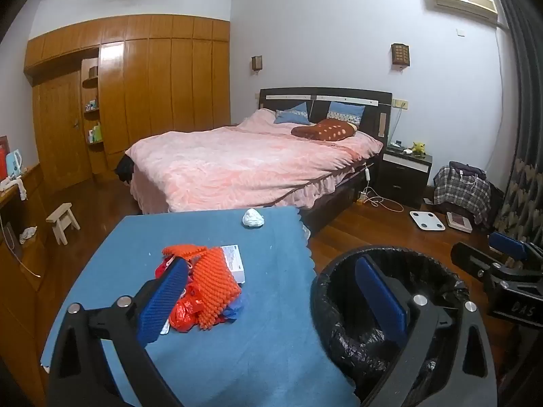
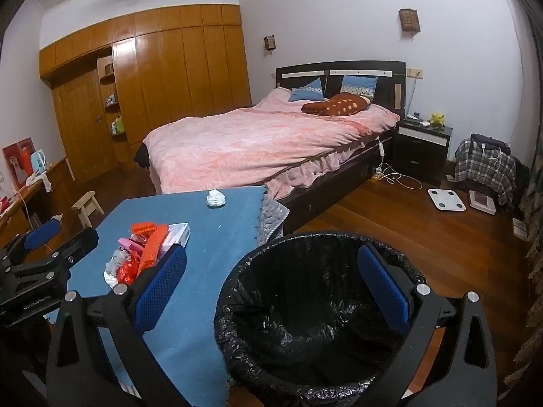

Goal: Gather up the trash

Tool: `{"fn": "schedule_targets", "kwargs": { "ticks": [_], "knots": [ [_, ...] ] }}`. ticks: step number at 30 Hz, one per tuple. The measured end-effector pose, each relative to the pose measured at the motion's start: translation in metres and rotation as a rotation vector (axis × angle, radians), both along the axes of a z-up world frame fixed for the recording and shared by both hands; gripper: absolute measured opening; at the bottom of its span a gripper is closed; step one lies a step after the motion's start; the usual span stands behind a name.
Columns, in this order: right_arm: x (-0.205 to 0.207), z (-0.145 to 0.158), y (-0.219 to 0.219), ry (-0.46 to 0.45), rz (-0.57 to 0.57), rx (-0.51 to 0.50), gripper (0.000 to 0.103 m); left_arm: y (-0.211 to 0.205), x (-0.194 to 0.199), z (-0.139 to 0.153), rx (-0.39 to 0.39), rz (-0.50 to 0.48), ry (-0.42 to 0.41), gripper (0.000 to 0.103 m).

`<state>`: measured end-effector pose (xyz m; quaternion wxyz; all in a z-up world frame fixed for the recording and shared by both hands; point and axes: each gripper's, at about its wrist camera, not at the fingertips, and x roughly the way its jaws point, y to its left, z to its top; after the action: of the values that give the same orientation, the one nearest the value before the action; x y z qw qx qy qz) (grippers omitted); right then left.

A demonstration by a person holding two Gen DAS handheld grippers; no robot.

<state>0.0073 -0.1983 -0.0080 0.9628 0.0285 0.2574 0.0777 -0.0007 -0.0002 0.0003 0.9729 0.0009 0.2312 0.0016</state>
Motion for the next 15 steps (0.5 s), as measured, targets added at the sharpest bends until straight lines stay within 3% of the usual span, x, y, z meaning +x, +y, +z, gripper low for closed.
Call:
{"fn": "schedule_targets", "kwargs": {
  "ticks": [15],
  "knots": [
    [0.0003, -0.0001, 0.0006, 0.003, 0.0, 0.002, 0.098, -0.0004, 0.0002, -0.0001, 0.006, 0.0, 0.002, 0.097]
  ]
}}
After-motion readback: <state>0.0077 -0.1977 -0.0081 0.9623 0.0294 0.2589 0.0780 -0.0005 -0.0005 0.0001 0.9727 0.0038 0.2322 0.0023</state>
